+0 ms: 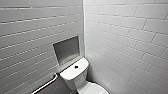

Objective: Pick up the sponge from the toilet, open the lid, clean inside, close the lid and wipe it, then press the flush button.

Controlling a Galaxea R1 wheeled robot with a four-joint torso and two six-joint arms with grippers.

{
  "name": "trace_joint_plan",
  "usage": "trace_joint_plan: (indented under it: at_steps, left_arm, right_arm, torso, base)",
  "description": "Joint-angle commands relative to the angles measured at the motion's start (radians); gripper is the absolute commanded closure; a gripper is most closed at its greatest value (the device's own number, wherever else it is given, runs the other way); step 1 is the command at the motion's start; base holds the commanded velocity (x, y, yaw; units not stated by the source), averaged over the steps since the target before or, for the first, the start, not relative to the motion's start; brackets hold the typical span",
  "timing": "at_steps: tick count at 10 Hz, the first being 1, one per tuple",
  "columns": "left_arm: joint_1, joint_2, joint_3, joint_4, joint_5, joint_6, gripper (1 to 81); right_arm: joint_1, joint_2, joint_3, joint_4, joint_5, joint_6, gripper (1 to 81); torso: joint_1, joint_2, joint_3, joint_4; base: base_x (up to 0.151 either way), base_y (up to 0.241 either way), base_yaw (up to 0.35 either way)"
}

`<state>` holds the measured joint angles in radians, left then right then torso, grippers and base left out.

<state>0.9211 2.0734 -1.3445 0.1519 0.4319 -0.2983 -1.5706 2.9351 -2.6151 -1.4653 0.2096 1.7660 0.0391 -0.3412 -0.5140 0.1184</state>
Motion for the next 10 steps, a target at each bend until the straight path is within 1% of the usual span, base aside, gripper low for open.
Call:
trace_joint_plan:
  at_steps: [1,2,3,6,7,8,9,10]
  left_arm:
    - [0.293,0.337,-0.363,0.178,-0.173,0.041,81.1]
    - [0.324,0.381,-0.420,0.178,-0.173,0.042,81.1]
    - [0.350,0.450,-0.515,0.181,-0.173,0.045,81.1]
    - [0.407,0.608,-0.738,0.209,-0.174,0.051,81.1]
    - [0.419,0.654,-0.809,0.213,-0.174,0.051,81.1]
    - [0.433,0.694,-0.875,0.213,-0.179,0.051,81.1]
    - [0.446,0.725,-0.930,0.213,-0.196,0.051,81.1]
    - [0.454,0.758,-0.990,0.213,-0.208,0.051,81.1]
  right_arm:
    - [0.020,0.002,-0.008,-0.018,-0.024,-0.003,81.1]
    - [0.020,0.003,-0.009,-0.018,-0.025,-0.003,81.1]
    - [0.022,0.006,-0.014,-0.018,-0.024,-0.003,81.1]
    - [0.022,0.006,-0.029,-0.018,-0.024,-0.003,81.1]
    - [0.023,0.009,-0.029,-0.018,-0.024,-0.003,81.1]
    - [0.023,0.012,-0.029,-0.018,-0.025,-0.003,81.1]
    - [0.027,0.012,-0.029,-0.017,-0.027,-0.003,81.1]
    - [0.028,0.012,-0.031,-0.015,-0.028,-0.003,81.1]
  torso:
    - [0.000,0.000,0.079,0.000]
    - [-0.001,0.000,0.108,0.000]
    - [-0.002,-0.001,0.142,0.000]
    - [-0.003,-0.002,0.239,0.000]
    - [-0.003,-0.003,0.263,0.000]
    - [-0.004,-0.003,0.298,0.000]
    - [-0.005,-0.004,0.323,0.000]
    - [-0.005,-0.004,0.279,0.000]
  base:
    - [0.000,0.000,0.000]
    - [0.000,0.000,0.000]
    - [0.000,0.000,0.000]
    - [0.000,0.000,0.000]
    - [0.000,0.000,0.000]
    - [0.000,0.000,0.000]
    - [0.000,0.000,0.000]
    - [0.000,0.000,0.000]
